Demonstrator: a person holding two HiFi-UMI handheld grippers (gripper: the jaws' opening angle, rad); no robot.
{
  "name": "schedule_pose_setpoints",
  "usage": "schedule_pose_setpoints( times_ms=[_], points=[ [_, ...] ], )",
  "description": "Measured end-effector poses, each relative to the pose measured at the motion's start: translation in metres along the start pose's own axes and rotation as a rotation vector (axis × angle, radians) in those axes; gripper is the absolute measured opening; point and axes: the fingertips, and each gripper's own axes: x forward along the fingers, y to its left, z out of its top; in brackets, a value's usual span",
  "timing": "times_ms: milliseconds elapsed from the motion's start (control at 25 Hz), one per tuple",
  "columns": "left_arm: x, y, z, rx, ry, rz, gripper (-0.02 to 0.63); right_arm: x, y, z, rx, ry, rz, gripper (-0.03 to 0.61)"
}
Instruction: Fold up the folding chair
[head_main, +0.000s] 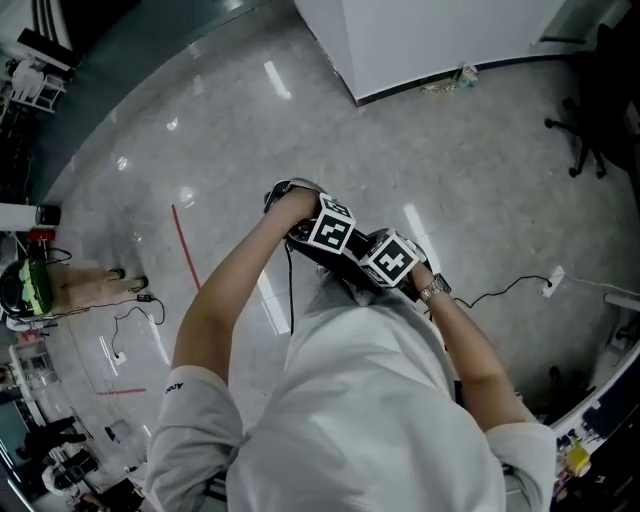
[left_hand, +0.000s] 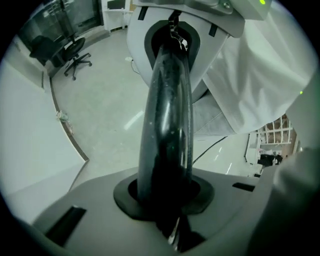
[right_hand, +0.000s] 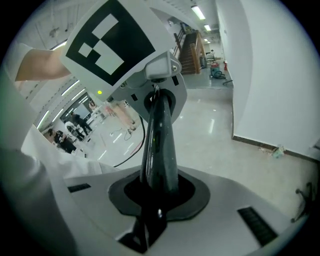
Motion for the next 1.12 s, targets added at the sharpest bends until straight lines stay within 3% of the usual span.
schedule_pose_setpoints(
  times_ms=[280, 520, 800, 1120],
  points=[
    [-0.009, 0.048, 0.046, 0.211, 0.042, 0.011, 0.070, -0.024, -0.037, -0.034, 0.193, -0.054, -0.083, 0.061],
    [-0.001, 0.075, 0.035, 0.321, 0.014, 0.036, 0.071, -0.011, -0.053, -0.019, 0.284, -0.070, -0.114, 0.075],
    [-0.002, 0.079, 0.006, 0.240, -0.021, 0.022, 0.069, -0.001, -0.062, 0.005, 0.224, 0.014, -0.092, 0.074],
    [-0.001, 0.102, -0.067, -0.009, -0.088, 0.004, 0.069, 0.026, -0.094, 0.079, -0.009, 0.092, -0.022, 0.064]
  ],
)
